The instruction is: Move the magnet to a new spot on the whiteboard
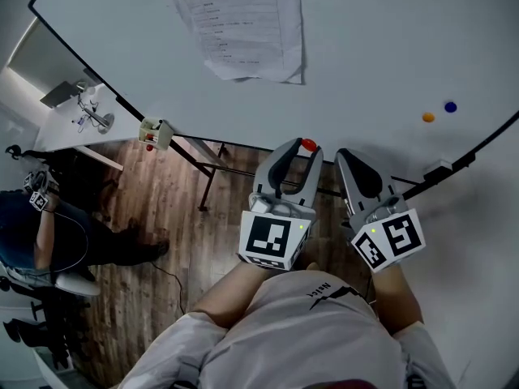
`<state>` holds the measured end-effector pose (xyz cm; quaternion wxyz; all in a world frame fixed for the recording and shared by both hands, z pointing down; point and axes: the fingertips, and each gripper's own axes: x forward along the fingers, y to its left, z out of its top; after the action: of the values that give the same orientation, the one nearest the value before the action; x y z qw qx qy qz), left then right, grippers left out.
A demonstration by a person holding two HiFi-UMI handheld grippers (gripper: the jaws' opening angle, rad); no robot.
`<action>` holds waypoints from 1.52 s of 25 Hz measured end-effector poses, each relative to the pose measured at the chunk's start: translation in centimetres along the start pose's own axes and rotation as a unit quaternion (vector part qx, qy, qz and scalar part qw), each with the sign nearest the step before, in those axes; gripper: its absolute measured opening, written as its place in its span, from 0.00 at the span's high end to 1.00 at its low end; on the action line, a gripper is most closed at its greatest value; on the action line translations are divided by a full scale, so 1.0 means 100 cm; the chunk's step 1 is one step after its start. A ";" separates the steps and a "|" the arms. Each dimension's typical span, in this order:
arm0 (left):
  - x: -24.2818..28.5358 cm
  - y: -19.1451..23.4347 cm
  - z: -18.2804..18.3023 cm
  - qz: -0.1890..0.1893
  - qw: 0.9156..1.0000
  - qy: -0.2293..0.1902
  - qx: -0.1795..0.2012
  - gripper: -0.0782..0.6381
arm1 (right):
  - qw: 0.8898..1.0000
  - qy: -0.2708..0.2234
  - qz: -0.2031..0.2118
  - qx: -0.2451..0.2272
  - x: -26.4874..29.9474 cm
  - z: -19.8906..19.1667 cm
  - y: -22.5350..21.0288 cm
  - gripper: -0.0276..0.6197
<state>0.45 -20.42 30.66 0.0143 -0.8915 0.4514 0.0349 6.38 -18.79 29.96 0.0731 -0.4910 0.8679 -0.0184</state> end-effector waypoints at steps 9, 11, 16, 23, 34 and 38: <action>0.029 -0.021 0.007 -0.046 0.999 -0.008 0.007 0.71 | 0.999 -0.004 -0.043 -0.002 -0.010 0.003 -0.024 0.94; 0.038 -0.027 0.006 -0.058 0.998 -0.009 0.008 0.71 | 0.998 -0.005 -0.057 -0.003 -0.015 0.004 -0.032 0.94; 0.059 -0.045 0.005 -0.083 0.996 -0.011 0.007 0.71 | 0.996 -0.007 -0.093 -0.004 -0.030 0.007 -0.055 0.94; 0.086 -0.070 0.001 -0.111 0.994 -0.008 0.005 0.71 | 0.992 -0.011 -0.128 -0.004 -0.044 0.010 -0.082 0.94; 0.121 -0.089 -0.011 -0.120 0.993 0.002 0.006 0.71 | 0.987 -0.016 -0.159 0.006 -0.056 0.008 -0.117 0.94; 0.132 -0.092 -0.014 -0.119 0.993 0.003 0.006 0.71 | 0.986 -0.019 -0.165 0.008 -0.058 0.008 -0.127 0.94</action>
<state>15.78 -25.68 31.03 0.0222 -0.9390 0.3421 0.0272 20.20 -20.31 31.13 0.0895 -0.6271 0.7733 -0.0284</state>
